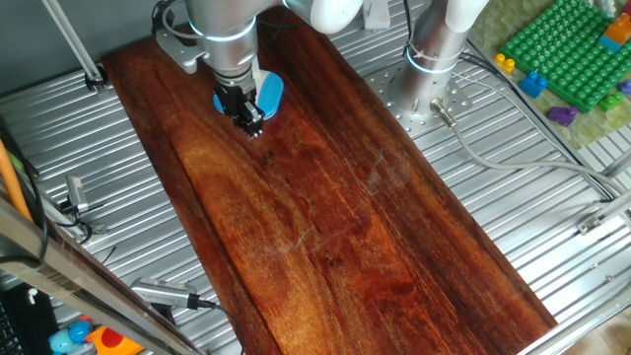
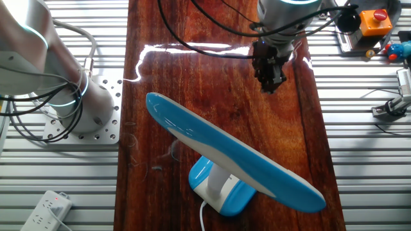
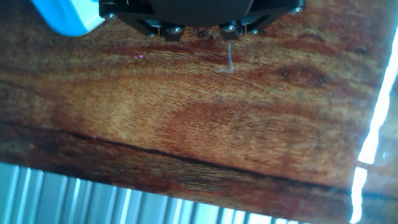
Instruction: Turn on the desk lamp by pressing the button
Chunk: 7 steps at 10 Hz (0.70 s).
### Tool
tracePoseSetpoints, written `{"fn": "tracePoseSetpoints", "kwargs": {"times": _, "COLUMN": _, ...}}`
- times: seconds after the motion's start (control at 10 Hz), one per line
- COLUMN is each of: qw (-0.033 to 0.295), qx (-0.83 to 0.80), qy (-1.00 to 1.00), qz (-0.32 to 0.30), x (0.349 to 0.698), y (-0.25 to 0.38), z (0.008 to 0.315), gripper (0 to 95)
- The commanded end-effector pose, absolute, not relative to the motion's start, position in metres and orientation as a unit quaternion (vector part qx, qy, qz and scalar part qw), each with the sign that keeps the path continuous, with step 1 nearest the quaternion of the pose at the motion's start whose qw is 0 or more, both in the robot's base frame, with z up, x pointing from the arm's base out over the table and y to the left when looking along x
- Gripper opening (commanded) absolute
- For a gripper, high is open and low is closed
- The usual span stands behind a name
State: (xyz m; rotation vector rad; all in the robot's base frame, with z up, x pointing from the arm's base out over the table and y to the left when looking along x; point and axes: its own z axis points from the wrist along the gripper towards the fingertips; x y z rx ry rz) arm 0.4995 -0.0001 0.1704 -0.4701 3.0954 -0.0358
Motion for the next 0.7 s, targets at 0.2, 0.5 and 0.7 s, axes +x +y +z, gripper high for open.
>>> {"fn": "tracePoseSetpoints", "kwargs": {"times": 0.2, "qw": 0.006, "qx": -0.156, "qy": 0.988, "qz": -0.012, "x": 0.4995, "y": -0.0003, "z": 0.1704, "gripper": 38.0}}
{"fn": "tracePoseSetpoints", "kwargs": {"times": 0.5, "qw": 0.006, "qx": -0.153, "qy": 0.988, "qz": -0.011, "x": 0.4995, "y": -0.0003, "z": 0.1704, "gripper": 38.0}}
{"fn": "tracePoseSetpoints", "kwargs": {"times": 0.7, "qw": 0.005, "qx": -0.153, "qy": 0.988, "qz": -0.012, "x": 0.4995, "y": -0.0003, "z": 0.1704, "gripper": 38.0}}
